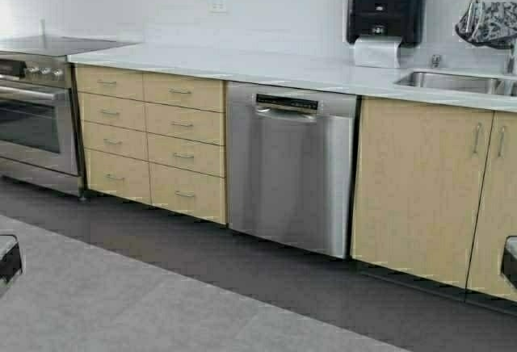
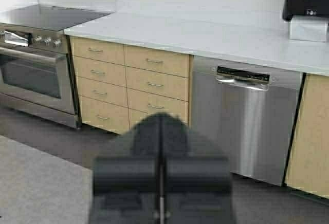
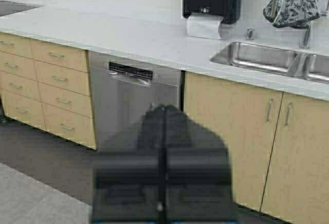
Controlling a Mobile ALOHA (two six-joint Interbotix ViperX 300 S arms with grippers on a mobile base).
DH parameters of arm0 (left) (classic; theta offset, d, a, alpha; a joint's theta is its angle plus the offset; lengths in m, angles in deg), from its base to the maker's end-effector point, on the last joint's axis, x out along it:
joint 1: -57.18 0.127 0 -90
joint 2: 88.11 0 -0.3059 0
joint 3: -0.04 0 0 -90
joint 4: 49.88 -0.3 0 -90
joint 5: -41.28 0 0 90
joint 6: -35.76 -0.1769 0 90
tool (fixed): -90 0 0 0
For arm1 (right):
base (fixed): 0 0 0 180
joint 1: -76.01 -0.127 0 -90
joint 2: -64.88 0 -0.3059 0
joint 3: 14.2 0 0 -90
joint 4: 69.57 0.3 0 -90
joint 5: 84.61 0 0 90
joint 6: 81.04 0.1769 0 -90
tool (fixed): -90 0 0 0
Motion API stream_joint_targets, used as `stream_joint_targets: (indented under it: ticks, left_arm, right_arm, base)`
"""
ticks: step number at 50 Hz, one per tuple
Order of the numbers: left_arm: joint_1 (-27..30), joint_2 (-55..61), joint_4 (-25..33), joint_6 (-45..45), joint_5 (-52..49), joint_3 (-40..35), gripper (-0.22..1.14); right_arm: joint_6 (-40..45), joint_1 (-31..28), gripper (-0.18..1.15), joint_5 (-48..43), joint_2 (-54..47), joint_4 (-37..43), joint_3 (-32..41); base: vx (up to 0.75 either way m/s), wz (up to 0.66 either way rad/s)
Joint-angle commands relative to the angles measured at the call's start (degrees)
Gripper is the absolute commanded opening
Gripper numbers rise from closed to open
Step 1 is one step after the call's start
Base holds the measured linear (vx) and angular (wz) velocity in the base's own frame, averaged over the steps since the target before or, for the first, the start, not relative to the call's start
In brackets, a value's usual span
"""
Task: Get the cloth and wipe up the spill under the wine glass
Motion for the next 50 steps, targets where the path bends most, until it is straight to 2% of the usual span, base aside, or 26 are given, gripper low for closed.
stream_joint_targets:
  ticks: [1, 8, 26, 50]
  left_arm:
    - [-0.5, -1.6, 0.2, 1.7, 0.2, 0.3, -0.02]
    - [-0.5, -1.1, 0.2, 1.8, 0.5, 0.3, 0.03]
    - [-0.6, -0.8, 0.2, 2.1, 1.0, 0.4, 0.02]
    - [-0.5, -1.1, 0.1, 3.3, 2.8, 1.0, 0.02]
  right_arm:
    - [-0.2, -0.6, 0.05, -0.5, -1.0, -0.1, 0.0]
    - [-0.3, -0.6, 0.06, -0.7, -2.6, -0.7, 0.6]
    - [-0.4, -0.6, 0.06, -0.7, -5.6, -7.2, 2.3]
    - [-0.4, -0.6, 0.06, -0.8, -2.3, -7.5, 1.7]
  base:
    - [0.01, -0.04]
    - [0.02, -0.06]
    - [0.08, -0.08]
    - [0.17, -0.01]
